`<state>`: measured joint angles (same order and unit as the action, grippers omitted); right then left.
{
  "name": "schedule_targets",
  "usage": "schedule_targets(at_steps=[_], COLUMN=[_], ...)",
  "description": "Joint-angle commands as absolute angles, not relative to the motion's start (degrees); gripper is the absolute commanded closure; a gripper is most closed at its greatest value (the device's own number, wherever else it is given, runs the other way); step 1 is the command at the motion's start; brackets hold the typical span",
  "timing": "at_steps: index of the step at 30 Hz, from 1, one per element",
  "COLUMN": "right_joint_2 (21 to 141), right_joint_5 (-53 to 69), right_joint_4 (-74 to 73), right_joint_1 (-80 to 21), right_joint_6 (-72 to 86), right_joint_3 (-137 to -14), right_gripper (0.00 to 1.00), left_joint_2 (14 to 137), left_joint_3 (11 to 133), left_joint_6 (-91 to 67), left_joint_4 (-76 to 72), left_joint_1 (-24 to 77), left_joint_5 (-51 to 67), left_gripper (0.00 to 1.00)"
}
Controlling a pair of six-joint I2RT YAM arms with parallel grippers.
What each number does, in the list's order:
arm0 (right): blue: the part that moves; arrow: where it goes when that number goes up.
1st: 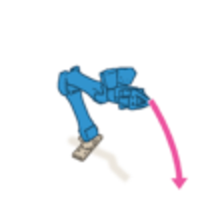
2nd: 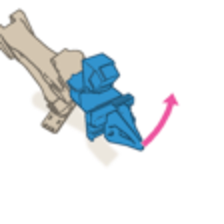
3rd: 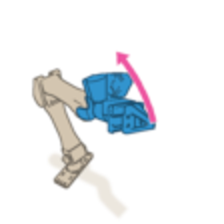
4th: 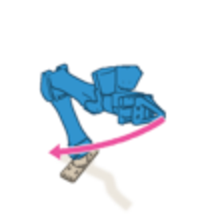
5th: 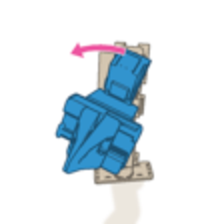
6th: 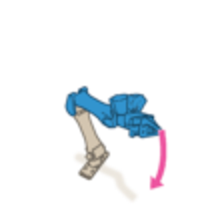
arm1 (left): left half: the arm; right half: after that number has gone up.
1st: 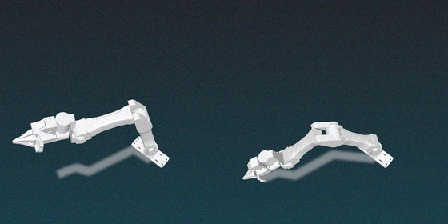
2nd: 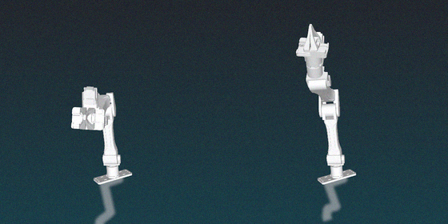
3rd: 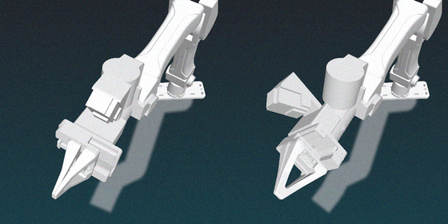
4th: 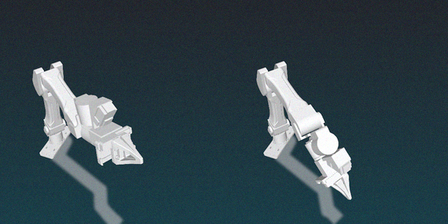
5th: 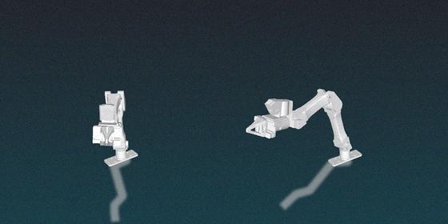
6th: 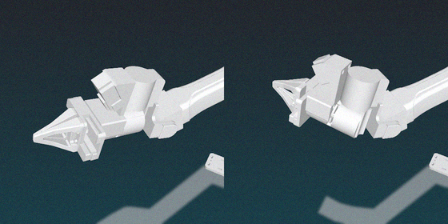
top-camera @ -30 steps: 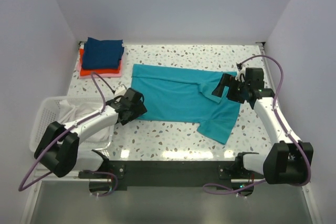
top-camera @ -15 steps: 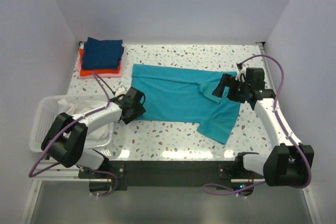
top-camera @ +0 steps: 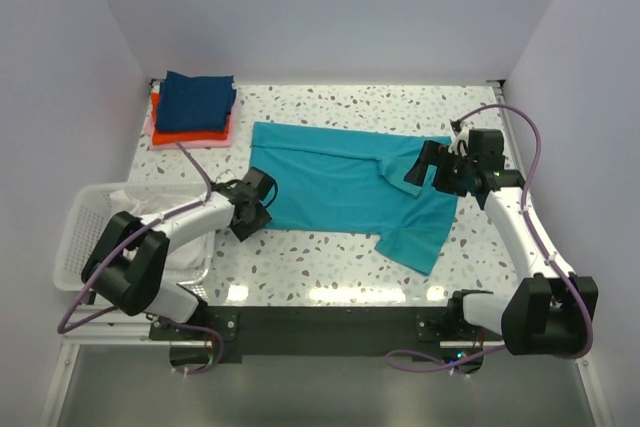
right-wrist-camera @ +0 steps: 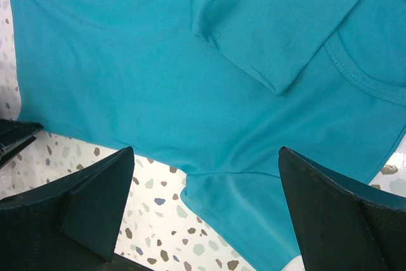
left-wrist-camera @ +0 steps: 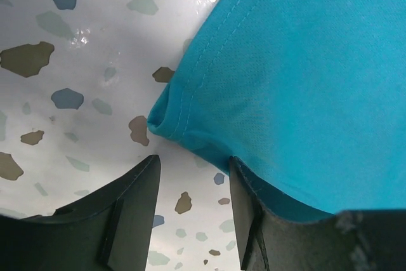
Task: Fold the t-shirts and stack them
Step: Fold the tshirt
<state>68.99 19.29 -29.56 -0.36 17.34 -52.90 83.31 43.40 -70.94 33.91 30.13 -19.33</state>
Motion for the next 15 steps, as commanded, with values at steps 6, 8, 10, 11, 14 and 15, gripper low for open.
schedule_targets(at_steps=[6,8,10,11,14,15], right_joint_2=[69.0,68.8,68.6,68.5,67.8,67.6], right_joint_5=[20.7,21.1,21.1,20.9,19.6,19.3], right_joint_4=[-29.4,-29.4,-29.5,-29.7,-30.3,-31.3], right_joint_1=[-0.3,-0.3,-0.3,-0.3,-0.4,-0.3], right_joint_6=[16.2,16.1,15.6,15.6,15.2,15.1], right_joint_3=[-52.1,-52.0,-52.0,-51.9,-51.7,-51.2], right_gripper=[0.01,0.01,0.01,0.01,0.01,0.01], left_joint_2=[87.8,88.4,88.9,89.1,88.9,88.9], left_joint_3=[47.1,47.0,46.9,46.9,46.8,46.8], left_joint_6=[-73.5,-73.5,-73.3,-73.3,-73.2,-73.3], left_joint_4=[38.7,38.3,37.9,37.9,37.9,37.8], left_joint_1=[28.5,28.5,28.5,28.5,28.5,28.5], left_joint_5=[-27.1,-26.9,-26.5,-26.5,-26.5,-26.4], left_gripper=[0.53,0.57,0.61,0.64,0.74,0.78])
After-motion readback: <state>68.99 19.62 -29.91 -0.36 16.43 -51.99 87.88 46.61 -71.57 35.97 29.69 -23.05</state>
